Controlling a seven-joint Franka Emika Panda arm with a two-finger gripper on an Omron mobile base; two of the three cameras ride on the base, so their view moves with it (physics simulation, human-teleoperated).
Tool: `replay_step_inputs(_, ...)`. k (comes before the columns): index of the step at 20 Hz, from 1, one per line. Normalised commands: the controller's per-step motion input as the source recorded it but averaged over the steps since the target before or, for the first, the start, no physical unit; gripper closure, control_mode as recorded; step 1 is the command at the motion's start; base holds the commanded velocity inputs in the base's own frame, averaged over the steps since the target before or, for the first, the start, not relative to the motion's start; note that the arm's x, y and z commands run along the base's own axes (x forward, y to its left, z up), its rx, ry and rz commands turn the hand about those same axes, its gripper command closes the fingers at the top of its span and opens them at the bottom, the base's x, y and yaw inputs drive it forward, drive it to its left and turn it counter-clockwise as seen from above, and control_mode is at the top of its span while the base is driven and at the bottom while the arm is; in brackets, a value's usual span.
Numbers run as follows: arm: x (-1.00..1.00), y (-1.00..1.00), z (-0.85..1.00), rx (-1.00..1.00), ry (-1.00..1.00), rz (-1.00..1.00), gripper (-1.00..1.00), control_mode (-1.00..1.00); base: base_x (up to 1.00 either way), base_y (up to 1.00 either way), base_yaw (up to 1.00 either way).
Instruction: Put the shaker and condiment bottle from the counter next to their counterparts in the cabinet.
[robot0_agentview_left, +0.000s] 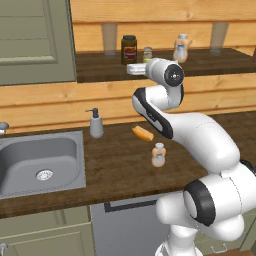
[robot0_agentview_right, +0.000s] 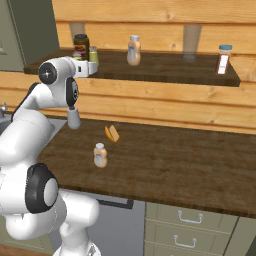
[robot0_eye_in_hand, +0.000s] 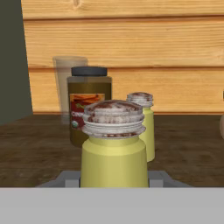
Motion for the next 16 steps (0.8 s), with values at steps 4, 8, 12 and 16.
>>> replay_step_inputs(4,0.31,0.00,-0.05,0.00,0.00,0.01,1.00,-1.00,0.00,0.00,0.00)
replay_step_inputs(8,0.27,0.00,-0.04,0.00,0.00,0.01,1.00,-1.00,0.00,0.00,0.00)
replay_step_inputs(12,0.13,0.00,-0.03,0.00,0.00,0.00,-1.00,-1.00,0.00,0.00,0.00)
replay_step_inputs(16,0.05,0.00,-0.07,0.00,0.00,0.00,-1.00,-1.00,0.00,0.00,0.00)
